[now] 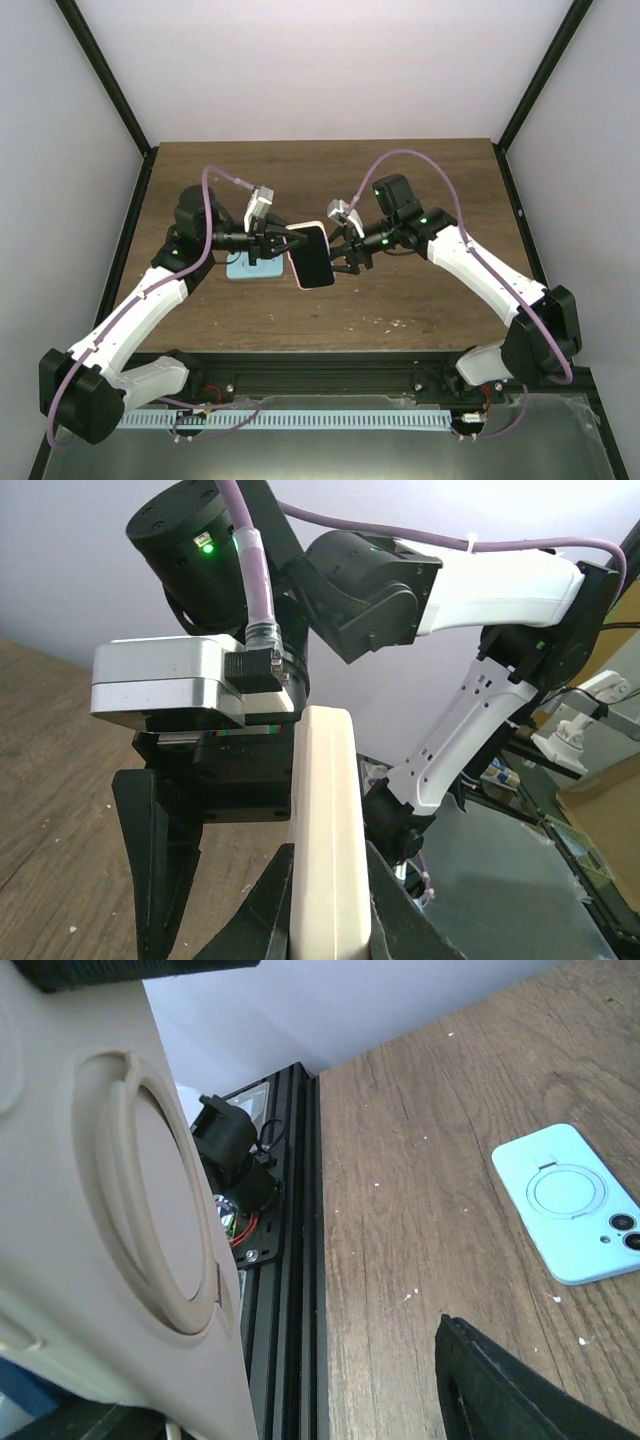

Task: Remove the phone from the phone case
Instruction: Remove the phone case from the phone.

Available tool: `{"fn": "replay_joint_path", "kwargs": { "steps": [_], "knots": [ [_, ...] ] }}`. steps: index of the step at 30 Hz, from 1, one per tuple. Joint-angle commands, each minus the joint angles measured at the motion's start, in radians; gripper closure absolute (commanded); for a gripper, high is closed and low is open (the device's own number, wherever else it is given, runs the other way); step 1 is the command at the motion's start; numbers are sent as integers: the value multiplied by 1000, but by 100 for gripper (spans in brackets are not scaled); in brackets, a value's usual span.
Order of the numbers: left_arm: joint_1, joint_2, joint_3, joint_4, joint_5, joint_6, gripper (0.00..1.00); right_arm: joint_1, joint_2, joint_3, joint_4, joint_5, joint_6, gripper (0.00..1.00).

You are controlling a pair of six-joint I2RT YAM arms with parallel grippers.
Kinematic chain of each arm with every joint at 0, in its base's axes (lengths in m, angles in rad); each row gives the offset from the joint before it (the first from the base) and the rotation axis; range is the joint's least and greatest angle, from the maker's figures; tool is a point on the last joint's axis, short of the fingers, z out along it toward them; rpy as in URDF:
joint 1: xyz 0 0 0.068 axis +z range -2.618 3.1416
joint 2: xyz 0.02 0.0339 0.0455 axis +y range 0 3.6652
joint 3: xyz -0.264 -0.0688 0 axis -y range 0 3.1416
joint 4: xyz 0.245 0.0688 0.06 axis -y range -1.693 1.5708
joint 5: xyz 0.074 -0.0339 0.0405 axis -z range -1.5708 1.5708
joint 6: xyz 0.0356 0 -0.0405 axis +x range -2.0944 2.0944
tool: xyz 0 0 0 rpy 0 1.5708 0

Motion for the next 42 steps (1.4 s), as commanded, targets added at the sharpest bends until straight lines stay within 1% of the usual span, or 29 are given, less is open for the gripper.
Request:
{"fn": "replay_joint_path", "kwargs": {
  "steps": [1, 2, 4, 6, 9, 10, 13, 16, 18, 20, 22, 23, 25, 26, 28, 29, 31, 35, 39, 42],
  "knots": [
    [-59, 57, -26, -159, -35, 33, 100, 21, -25, 188, 93, -273, -42, 38],
    [-59, 63, -23, -163, -39, 34, 100, 22, -28, 197, 59, -311, -74, 39],
    [-59, 74, -20, -171, -48, 38, 100, 22, -47, 187, 51, -355, -84, 39],
    [-58, 80, -13, -188, -55, 51, 100, 22, -58, 164, 91, -362, -41, 40],
    [-58, 78, -14, -190, -60, 52, 100, 22, -57, 146, 122, -363, 1, 47],
    [-58, 80, -14, -193, -65, 54, 100, 22, -58, 139, 144, -355, 25, 50],
    [-57, 80, -11, -202, -85, 59, 100, 22, -58, 121, 200, -328, 91, 65],
    [-55, 85, -11, -208, -159, 52, 100, 22, -62, 95, 212, -319, 110, 81],
    [-47, 97, -23, -163, -214, -1, 100, 21, -74, 45, 223, -295, 129, 90],
    [-48, 117, -49, -72, -329, -95, 99, 20, -90, -28, 250, -259, 160, 98],
    [-51, 138, -86, -1, -469, -198, 93, 5, -107, -101, 282, -212, 213, 99],
    [-51, 147, -118, 55, -533, -248, 88, -11, -120, -136, 299, -184, 251, 99],
    [-51, 161, -168, 156, -655, -353, 69, -56, -142, -194, 312, -94, 335, 99],
    [-51, 162, -183, 165, -721, -396, 63, -81, -152, -210, 301, -37, 371, 99],
    [-61, 147, -208, 196, -852, -432, 50, -117, -165, -230, 258, 17, 431, 99],
    [-67, 140, -213, 196, -899, -431, 46, -121, -171, -236, 219, 54, 447, 99],
    [-85, 127, -201, 152, -976, -401, 44, -123, -189, -255, 174, 134, 475, 99],
    [-169, 118, -161, 39, -1110, -328, 43, -125, -190, -309, 128, 303, 564, 99],
    [-296, 140, -123, -93, -1245, -283, 46, -126, -155, -330, 97, 470, 646, 99],
    [-427, 143, -132, -127, -1389, -246, 47, -125, -103, -301, 64, 553, 704, 99]
  ]
}}
